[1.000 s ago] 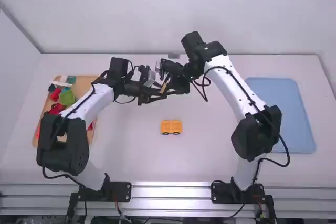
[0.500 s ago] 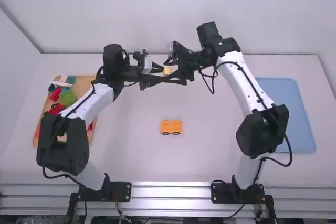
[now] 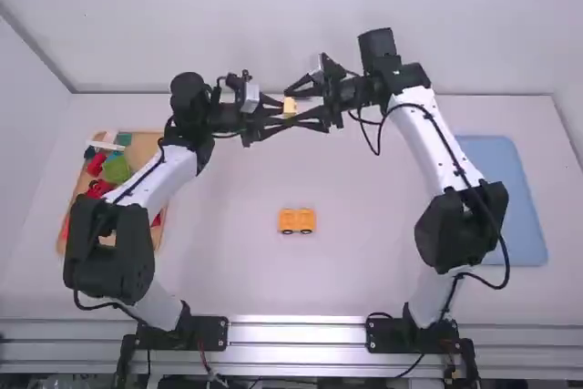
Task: Assemble lego blocks to make yellow taxi
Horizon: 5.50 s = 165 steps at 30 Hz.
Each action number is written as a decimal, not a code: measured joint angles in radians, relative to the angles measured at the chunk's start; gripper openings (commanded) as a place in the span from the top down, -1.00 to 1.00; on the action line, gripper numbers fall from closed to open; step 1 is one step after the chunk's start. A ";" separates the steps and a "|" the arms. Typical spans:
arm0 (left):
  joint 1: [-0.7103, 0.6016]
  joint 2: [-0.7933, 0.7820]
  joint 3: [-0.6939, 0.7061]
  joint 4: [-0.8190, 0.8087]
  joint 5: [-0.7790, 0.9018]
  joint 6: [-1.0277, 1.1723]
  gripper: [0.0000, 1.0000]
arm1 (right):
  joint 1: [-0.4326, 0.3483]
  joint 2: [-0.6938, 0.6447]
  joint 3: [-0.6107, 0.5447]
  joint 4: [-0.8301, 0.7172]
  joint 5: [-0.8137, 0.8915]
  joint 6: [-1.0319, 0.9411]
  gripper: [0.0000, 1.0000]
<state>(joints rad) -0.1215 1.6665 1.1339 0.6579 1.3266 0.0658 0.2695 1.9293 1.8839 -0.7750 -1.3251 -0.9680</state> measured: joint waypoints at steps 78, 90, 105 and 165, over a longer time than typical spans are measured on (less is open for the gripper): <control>0.027 0.000 0.000 -0.779 -0.580 0.447 -0.98 | 0.162 -0.093 -0.763 0.054 1.191 0.177 0.53; 0.027 0.001 0.000 -0.781 -0.580 0.447 -0.98 | 0.161 -0.093 -0.845 0.148 1.239 0.088 -0.12; 0.027 0.000 0.000 -0.780 -0.592 0.428 -0.98 | 0.142 -0.214 -0.798 0.099 1.184 0.154 -0.96; -0.006 0.000 -0.224 -0.864 -0.254 0.875 -0.98 | -0.245 -0.134 -1.651 1.508 0.545 0.158 -0.12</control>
<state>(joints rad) -0.1272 1.6669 0.9096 -0.2066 1.0725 0.9405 0.0242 1.7954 0.2325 0.7334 -0.7803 -0.8104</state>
